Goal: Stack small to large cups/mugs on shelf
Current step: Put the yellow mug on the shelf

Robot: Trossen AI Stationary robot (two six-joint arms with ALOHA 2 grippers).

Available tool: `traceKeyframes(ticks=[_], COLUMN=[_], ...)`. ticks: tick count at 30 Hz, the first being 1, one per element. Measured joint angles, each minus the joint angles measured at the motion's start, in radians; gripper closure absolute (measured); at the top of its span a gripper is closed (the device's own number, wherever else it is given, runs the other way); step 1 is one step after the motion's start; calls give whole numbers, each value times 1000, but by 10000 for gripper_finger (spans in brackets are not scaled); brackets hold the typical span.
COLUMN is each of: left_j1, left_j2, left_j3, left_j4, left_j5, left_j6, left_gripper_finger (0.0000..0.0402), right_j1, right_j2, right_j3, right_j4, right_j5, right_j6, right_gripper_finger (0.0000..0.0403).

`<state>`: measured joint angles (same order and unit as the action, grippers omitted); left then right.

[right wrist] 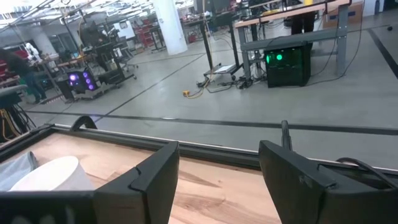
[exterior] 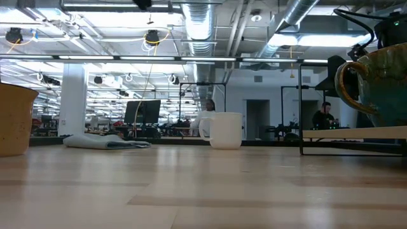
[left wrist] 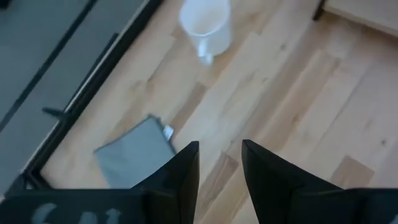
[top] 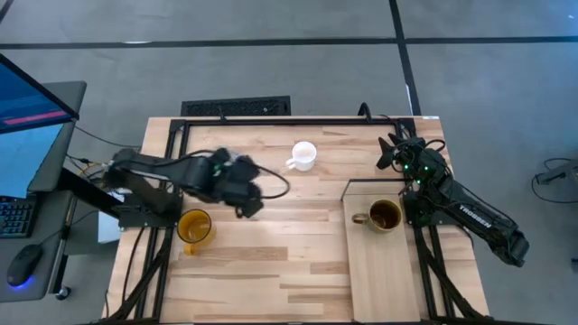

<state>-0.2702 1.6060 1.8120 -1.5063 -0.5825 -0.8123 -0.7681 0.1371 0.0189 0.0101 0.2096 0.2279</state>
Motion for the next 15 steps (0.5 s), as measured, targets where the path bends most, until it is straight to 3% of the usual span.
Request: traceKeyframes(ticks=[8,15], left_j1=[-224,-467], left_j2=[-242,-301], left_j3=[-342,-559], left_j4=[75,86], left_j5=[-144,-248], left_j6=[-481,-960], left_gripper_finger=[288,288], right_j1=[0,0], right_j2=[0,0], right_j3=[0,0], right_j4=[0,0], right_j5=[0,0], right_j6=[0,0], right_gripper_finger=[159,159])
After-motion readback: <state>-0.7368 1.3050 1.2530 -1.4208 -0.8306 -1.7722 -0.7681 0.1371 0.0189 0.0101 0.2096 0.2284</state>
